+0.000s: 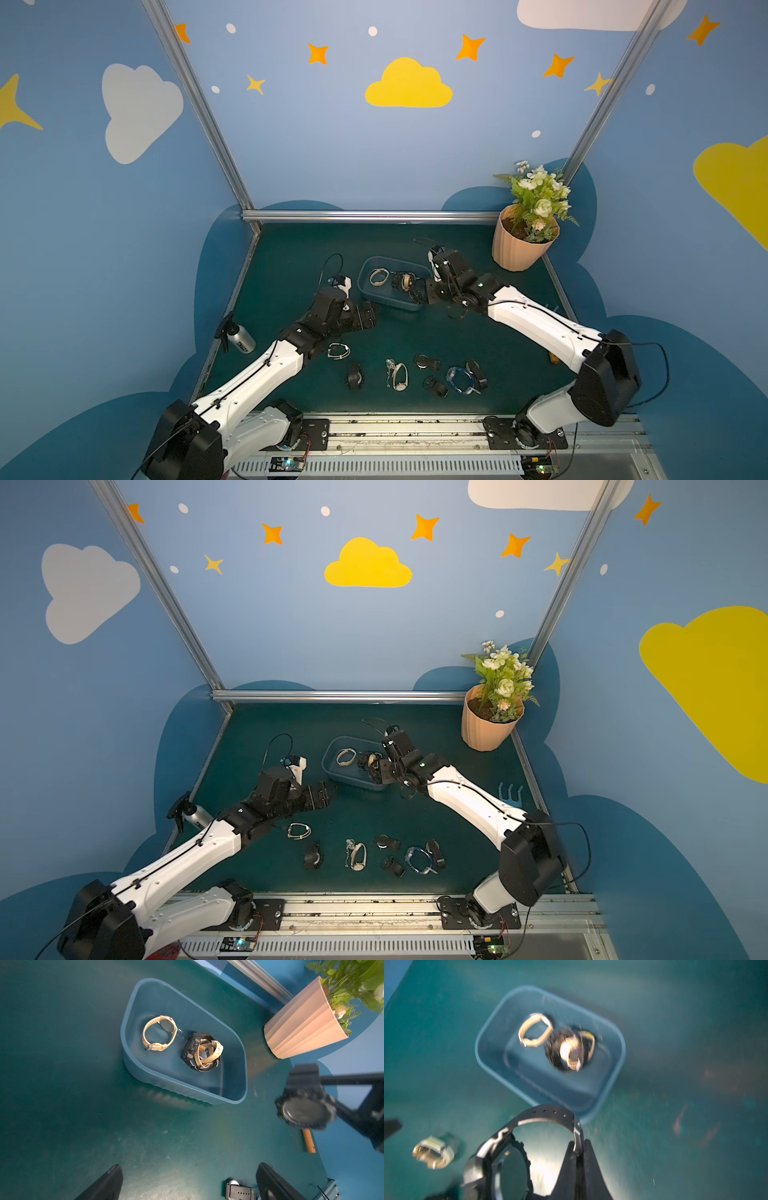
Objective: Put the watch into the storage box
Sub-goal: Place the watch in the storage box.
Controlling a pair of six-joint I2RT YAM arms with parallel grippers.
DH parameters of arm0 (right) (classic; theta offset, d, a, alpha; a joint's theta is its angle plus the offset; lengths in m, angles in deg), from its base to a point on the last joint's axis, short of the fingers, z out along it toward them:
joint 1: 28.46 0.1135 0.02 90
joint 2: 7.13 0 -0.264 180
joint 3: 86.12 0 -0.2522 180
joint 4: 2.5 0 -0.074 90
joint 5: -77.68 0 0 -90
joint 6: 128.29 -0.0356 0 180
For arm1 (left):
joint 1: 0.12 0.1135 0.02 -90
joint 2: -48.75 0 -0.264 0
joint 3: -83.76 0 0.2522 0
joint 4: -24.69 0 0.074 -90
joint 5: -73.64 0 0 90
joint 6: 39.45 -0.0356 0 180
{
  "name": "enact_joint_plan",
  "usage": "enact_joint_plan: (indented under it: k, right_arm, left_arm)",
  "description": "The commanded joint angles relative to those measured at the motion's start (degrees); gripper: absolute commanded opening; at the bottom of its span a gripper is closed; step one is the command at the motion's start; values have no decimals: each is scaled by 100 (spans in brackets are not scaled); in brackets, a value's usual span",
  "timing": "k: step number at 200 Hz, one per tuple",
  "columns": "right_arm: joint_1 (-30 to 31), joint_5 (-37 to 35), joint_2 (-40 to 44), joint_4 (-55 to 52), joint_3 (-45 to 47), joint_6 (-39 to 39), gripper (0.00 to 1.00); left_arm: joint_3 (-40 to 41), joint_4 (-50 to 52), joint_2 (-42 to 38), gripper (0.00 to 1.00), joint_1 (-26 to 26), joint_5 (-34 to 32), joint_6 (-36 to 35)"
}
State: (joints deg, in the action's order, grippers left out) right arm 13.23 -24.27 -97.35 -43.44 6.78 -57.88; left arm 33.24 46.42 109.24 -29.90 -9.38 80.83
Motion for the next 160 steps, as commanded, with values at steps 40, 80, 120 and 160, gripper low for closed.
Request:
enact_joint_plan:
  k: [40,80,120,160]
  right_arm:
    - [53,-185,-1358,-244,-1550,696,1]
    - [62,-172,-2104,-176,-2343,852,1]
    - [92,-87,-2876,-147,-3068,973,2]
    - [89,-326,-3508,-101,-3541,1170,2]
  left_arm:
    - [173,466,-380,100,20,-304,1]
    - [300,626,-579,100,25,-367,101]
    - [460,693,-827,100,38,-517,162]
    - [473,845,-1010,100,70,-609,161]
